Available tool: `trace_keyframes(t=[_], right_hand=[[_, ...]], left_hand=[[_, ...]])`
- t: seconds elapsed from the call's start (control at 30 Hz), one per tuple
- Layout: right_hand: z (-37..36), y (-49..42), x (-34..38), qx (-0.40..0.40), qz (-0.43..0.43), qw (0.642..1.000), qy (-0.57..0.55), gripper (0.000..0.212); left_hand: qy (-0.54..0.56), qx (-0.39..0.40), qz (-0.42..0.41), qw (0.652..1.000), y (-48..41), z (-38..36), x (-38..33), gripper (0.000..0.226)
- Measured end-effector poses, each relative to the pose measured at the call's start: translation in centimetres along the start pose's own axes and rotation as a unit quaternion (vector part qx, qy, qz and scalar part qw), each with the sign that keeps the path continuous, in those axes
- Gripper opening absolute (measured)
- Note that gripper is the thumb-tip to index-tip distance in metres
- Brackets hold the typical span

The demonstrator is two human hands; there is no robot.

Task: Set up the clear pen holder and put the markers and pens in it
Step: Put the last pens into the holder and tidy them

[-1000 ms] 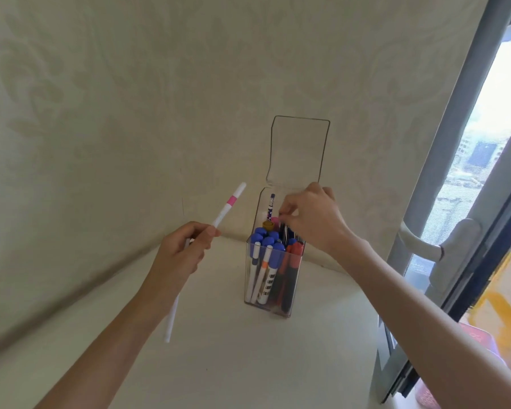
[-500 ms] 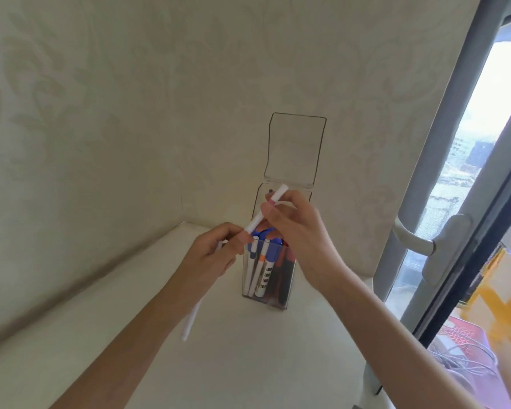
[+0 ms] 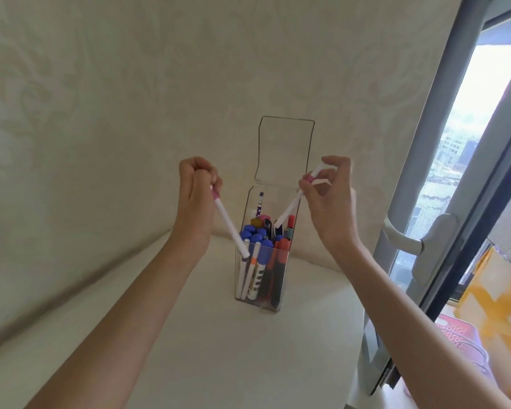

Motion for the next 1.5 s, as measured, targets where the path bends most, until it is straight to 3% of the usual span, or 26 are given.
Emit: trace_keyframes(t=[0.13,0.37,0.6,0.7,0.8,0.9,1.03,1.1,1.2,1.3,1.4,1.5], right_hand=[[-2.1,0.4,-0.5,0.068,0.026,0.993,0.087,0.031],[-2.5,0.5,0.2,0.058,0.183,0.933,0.303,0.010],[-5.1,1.7,-1.8,0.180,0.203,0.878,0.395,0.024],[-4.8,2.1,-2.0,0.165,0.199,0.895,0.363,0.033],[-3.4,1.6,-2.1,0.129,0.148,0.936,0.294,0.027],[-1.2,1.2,-2.3,0.063,0.105,0.964,0.236,0.024],[0.5,1.9,-2.5,0.014,0.096,0.973,0.209,0.026],[1.0,2.3,-2.9,0.007,0.082,0.977,0.198,0.027],[1.5,2.5,-3.8,0.005,0.059,0.980,0.191,0.027],[1.6,3.0,-4.6,0.018,0.041,0.980,0.191,0.025],[0.8,3.1,-5.1,0.062,0.012,0.983,0.173,0.026],[0.0,1.6,-5.5,0.091,-0.074,0.992,0.052,0.023]], left_hand=[[0.027,-0.011,0.011,1.000,-2.2,-3.6,0.4,0.024],[-0.128,0.094,-0.053,0.986,-1.8,-6.5,2.8,0.011],[-0.225,0.175,-0.104,0.953,-1.9,-6.6,3.7,0.016],[-0.193,0.177,-0.092,0.961,-2.1,-6.0,3.5,0.026],[-0.171,0.133,-0.079,0.973,-2.6,-4.8,2.9,0.036],[-0.206,0.133,-0.063,0.967,-2.5,-5.0,3.3,0.035],[-0.240,0.177,-0.052,0.953,-1.7,-6.0,5.1,0.024],[-0.315,0.189,-0.111,0.923,-1.4,-6.3,4.8,0.017],[-0.487,0.199,-0.256,0.811,-0.5,-7.0,4.9,0.020],[-0.523,0.228,-0.278,0.773,0.3,-6.8,6.2,0.042],[-0.507,0.252,-0.281,0.775,1.3,-6.4,6.1,0.061],[-0.429,0.220,-0.232,0.845,1.6,-4.4,5.6,0.047]])
Point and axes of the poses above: each hand's wrist, its own y-axis away from the middle knuckle, its own z-axis out of the back of the hand, x = y × z, the point moved 9 cm from there along -y, towards the middle knuckle, and after that the axes turned 2 degrees about x, right-handed, at the moved point
